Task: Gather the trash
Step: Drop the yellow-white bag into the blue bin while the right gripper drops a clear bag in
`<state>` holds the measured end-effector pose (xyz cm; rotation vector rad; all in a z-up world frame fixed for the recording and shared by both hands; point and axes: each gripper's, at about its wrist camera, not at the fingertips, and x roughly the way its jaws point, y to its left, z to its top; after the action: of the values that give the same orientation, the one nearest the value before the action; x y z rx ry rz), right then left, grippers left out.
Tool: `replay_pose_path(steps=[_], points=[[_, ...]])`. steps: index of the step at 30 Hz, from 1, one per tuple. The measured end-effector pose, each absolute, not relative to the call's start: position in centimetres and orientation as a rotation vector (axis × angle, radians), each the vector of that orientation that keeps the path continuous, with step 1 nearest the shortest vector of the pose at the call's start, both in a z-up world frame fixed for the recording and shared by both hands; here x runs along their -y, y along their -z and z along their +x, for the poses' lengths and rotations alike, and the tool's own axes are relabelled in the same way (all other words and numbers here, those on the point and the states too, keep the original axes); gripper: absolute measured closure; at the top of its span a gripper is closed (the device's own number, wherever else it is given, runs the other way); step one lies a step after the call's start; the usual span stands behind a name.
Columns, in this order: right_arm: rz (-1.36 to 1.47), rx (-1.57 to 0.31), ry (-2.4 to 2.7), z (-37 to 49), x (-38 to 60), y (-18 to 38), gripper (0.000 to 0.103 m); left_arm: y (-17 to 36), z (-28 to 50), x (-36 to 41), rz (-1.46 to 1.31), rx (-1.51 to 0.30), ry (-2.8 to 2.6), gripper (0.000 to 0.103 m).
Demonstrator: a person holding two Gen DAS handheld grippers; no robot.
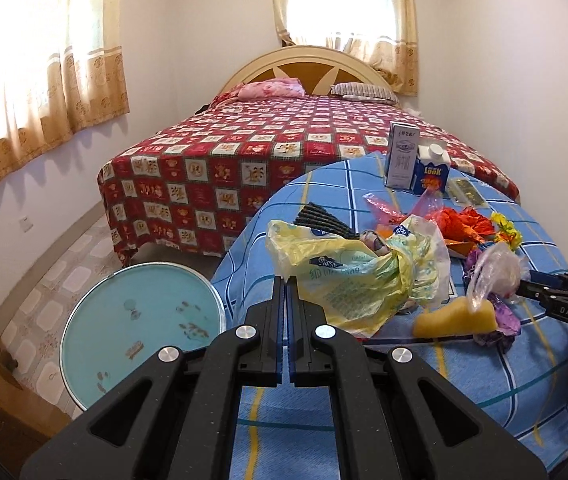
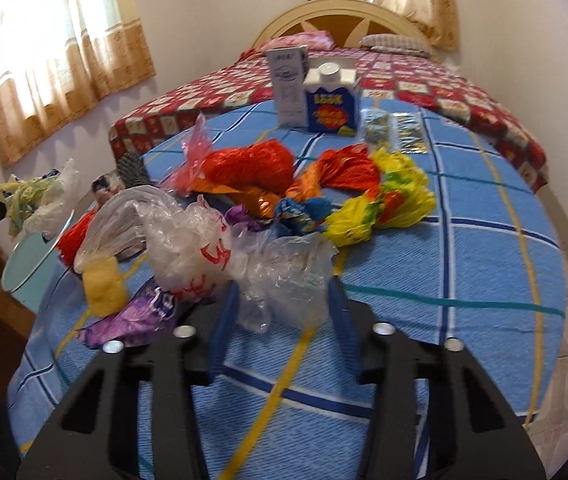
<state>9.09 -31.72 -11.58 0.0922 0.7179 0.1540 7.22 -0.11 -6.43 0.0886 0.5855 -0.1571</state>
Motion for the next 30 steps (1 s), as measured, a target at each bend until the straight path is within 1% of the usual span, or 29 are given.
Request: replay_pose_path(steps=[2, 3, 5, 7, 11, 19, 30], points=[[0.095, -0.727, -0.175, 9.0, 31.5, 11.6, 0.078, 6.4, 7.2, -0.1, 0.088, -0.582, 0.154, 0.102], [0.100, -0.727, -0.184, 9.0, 31.4, 11.6, 0.079, 6.3, 7.3, -0.2, 0.087, -0.582, 0.153, 0.102], [0.106, -0.726, -0.192, 9.0, 31.4, 11.4, 0.089, 6.2, 7.4, -0.4, 0.086, -0.581, 0.148, 0.102], [0.111, -0.713, -0.195, 8.7, 31.4, 11.0, 0.091, 6.1, 7.4, -0.6, 0.085, -0.579, 0.142, 0.102], [0.116, -0.681, -0.190, 8.2, 31.7, 9.9, 0.094, 5.6, 7.3, -1.1, 0.083, -0.567, 0.119, 0.102], [0.103, -0.614, -0.174, 8.5, 31.3, 6.4, 0.094, 4.7, 7.2, -3.9, 0.095, -0.555, 0.020, 0.102], [0.014, -0.605, -0.267, 13.4, 23.7, 4.4, 0.094, 6.1, 8.2, -10.0, 0.115, -0.612, -0.156, 0.102]])
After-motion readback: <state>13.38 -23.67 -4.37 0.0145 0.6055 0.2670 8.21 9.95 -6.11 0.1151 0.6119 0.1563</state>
